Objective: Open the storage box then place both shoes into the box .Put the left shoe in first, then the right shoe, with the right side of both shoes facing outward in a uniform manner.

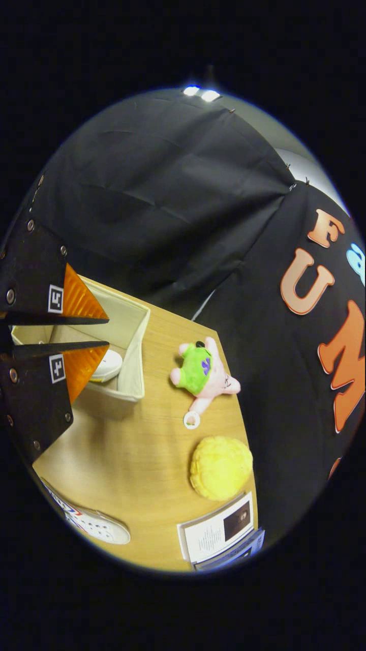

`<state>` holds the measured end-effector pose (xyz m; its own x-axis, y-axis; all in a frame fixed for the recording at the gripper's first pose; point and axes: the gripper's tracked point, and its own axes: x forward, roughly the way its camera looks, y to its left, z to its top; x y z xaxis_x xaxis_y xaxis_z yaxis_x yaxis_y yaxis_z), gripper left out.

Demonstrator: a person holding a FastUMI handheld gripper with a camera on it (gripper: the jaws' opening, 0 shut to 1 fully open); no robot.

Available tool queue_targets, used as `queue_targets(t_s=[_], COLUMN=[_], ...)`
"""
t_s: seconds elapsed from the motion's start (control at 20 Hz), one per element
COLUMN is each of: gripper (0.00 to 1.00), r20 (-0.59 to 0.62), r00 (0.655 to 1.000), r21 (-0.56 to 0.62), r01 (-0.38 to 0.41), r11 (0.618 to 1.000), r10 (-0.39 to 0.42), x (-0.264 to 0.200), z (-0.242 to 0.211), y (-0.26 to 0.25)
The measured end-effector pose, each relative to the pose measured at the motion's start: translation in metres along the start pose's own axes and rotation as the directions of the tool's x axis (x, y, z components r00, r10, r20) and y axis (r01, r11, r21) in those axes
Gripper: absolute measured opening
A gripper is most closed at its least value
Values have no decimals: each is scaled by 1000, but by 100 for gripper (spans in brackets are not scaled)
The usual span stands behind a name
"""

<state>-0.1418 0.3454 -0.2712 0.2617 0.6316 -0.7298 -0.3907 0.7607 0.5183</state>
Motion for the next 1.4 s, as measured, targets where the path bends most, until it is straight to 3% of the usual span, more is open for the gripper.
queue_targets(t_s=[0.15,0.4,0.6,0.8,1.05,1.4], gripper=[23,40,62,77,79,83], r20=[52,78,65,15,-53,-132], r00=[997,967,925,870,839,820], r21=[19,73,140,148,178,170], r01=[63,236,362,485,541,573], r11=[998,969,922,862,822,802], r10=[-64,-241,-373,-493,-541,-558], x=[-25,-66,-97,-123,-138,-116], z=[4,-15,-44,-79,-123,-153], y=[-37,-137,-204,-263,-308,-345])
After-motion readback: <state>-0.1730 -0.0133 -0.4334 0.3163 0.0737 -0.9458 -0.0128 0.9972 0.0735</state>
